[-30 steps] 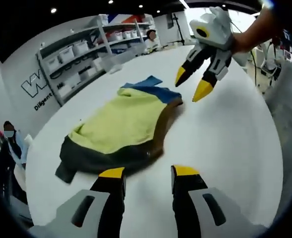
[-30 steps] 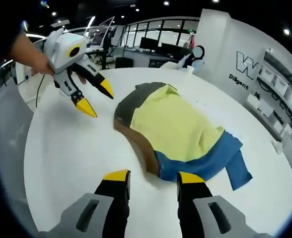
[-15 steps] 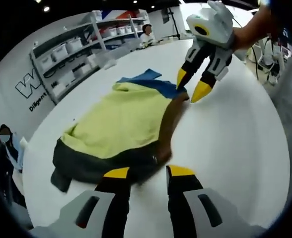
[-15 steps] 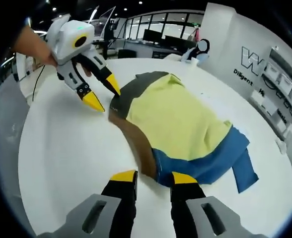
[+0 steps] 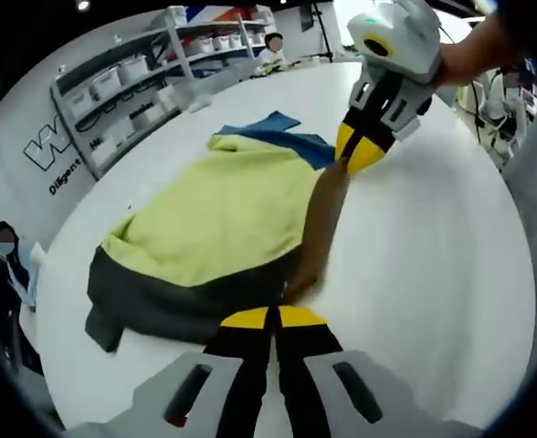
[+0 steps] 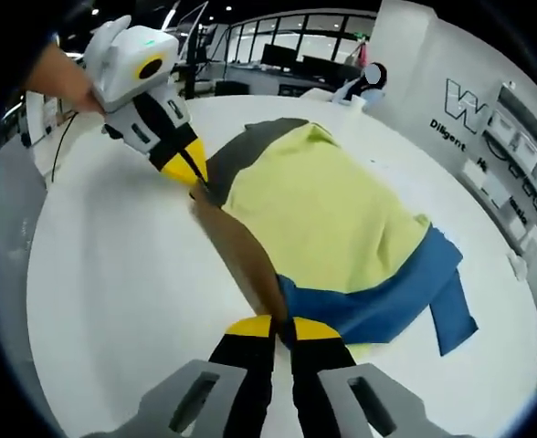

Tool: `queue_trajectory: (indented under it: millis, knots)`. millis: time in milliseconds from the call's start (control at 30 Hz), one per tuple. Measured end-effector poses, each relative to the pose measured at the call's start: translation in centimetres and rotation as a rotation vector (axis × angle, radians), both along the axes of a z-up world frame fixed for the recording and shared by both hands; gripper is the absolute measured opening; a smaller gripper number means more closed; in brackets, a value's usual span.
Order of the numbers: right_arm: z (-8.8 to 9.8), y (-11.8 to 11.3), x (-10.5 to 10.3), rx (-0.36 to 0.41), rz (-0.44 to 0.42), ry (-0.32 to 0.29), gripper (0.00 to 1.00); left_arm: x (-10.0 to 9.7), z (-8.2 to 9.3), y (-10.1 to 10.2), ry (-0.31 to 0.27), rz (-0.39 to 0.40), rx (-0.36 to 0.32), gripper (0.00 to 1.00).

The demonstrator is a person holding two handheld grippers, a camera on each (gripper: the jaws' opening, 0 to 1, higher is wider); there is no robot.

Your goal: Fold the garment on the visible template until the final outline fits inside the template.

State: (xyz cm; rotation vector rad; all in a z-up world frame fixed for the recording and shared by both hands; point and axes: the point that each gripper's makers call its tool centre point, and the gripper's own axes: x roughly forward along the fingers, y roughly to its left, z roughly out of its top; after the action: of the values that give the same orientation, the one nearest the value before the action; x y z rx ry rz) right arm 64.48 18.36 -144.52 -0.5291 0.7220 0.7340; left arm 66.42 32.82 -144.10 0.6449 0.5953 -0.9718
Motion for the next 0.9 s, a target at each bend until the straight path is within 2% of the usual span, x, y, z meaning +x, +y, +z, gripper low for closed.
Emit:
queue_trajectory:
  millis: [67, 100, 233, 467, 733, 900]
  knots:
    - [0.0, 0.0, 0.0, 0.005, -0.01, 0.011, 0.0, 0.1, 0.0, 0.1, 0.021, 0.014, -0.01, 0.04]
    - [0.1, 0.1, -0.1, 0.007, -0.01, 0.015, 0.0, 0.0, 0.0, 0.2, 0.055, 0.045, -0.027, 0.04]
    - [0.0, 0.3, -0.8, -0.011, 0.009, 0.034, 0.0, -0.4, 0.0, 0.5, 0.114, 0.091, -0.03, 0.04]
    - [0.5, 0.5, -2.5, -0.006, 0.028, 0.06, 0.0, -2.4, 0.2, 0.8, 0.163, 0.096, -0.021, 0.04]
    - [0.8, 0.7, -4.6, 0.02, 0.023, 0.087, 0.0, -4.6, 0.4, 0.9, 0.191, 0.086, -0.011, 0.04]
    - [0.9, 0.7, -6.2, 0.019, 0.044, 0.102, 0.0, -6.6, 0.5, 1.0, 0.206, 0.083, -0.012, 0.03]
